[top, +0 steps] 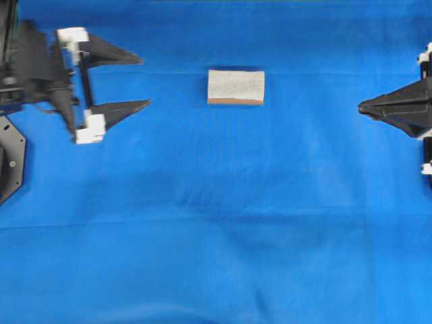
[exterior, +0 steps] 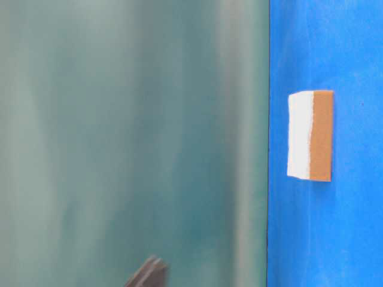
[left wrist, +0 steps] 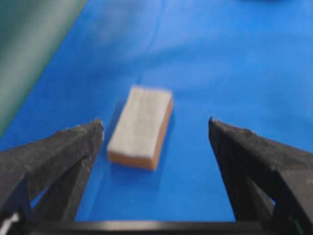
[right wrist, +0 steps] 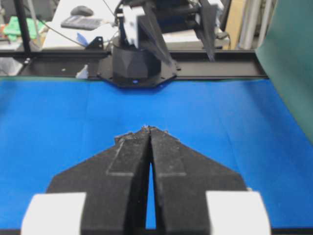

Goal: Hand over the sponge with the left arm and wipe it with the right arm.
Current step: 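Open the left gripper and move it toward the sponge, then close the left gripper on the near end of the grey-orange sponge, then lift the sponge with the left gripper and extend it toward the right gripper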

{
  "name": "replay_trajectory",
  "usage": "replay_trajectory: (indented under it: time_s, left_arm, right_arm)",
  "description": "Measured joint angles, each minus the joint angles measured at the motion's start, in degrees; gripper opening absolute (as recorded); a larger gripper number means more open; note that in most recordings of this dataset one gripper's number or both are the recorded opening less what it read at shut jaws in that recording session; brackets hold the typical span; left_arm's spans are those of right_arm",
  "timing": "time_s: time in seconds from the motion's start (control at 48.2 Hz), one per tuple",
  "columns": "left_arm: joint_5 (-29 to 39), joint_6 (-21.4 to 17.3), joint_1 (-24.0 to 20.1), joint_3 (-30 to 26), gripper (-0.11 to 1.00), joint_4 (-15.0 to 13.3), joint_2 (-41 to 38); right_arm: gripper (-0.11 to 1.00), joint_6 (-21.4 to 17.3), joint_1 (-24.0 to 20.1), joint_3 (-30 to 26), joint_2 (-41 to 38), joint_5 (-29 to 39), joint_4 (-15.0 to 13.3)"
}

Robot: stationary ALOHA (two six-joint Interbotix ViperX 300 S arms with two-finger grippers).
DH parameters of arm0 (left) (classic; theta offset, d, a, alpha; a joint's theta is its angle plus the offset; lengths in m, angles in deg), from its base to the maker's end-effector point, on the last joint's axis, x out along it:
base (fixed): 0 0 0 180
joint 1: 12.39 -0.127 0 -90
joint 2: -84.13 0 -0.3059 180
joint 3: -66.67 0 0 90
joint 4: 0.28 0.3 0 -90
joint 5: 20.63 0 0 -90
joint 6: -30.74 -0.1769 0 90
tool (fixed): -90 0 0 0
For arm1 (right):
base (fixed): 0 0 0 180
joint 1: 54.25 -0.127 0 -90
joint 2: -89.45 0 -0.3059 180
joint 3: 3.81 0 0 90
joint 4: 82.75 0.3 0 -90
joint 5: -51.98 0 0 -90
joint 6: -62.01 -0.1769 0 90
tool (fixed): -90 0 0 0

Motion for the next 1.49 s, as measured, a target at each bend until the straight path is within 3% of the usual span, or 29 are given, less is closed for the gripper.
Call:
replay_trajectory:
  time_s: [0.477,0.788,1.078,1.492]
  left_arm:
    - [0.26,-5.89,-3.52,-15.73,0.94,0.0,-29.53]
    - [0.35,-9.58,-3.69,-23.38,0.93,-0.09,-41.31]
    - [0.44,-10.46,-5.54,-26.1,0.93,0.0,-46.76]
    - [3.25,-10.55,-6.06,-26.89,0.9,0.0,-47.2]
  right_arm:
    - [-0.01,0.0,0.09,0.0,-1.32,0.44,0.0]
    - [-0.01,0.0,0.0,0.0,-1.58,1.58,0.0]
    - [-0.01,0.0,0.0,0.09,-1.76,1.85,0.0]
    - [-0.01,0.18,0.0,0.0,-2.11,1.85,0.0]
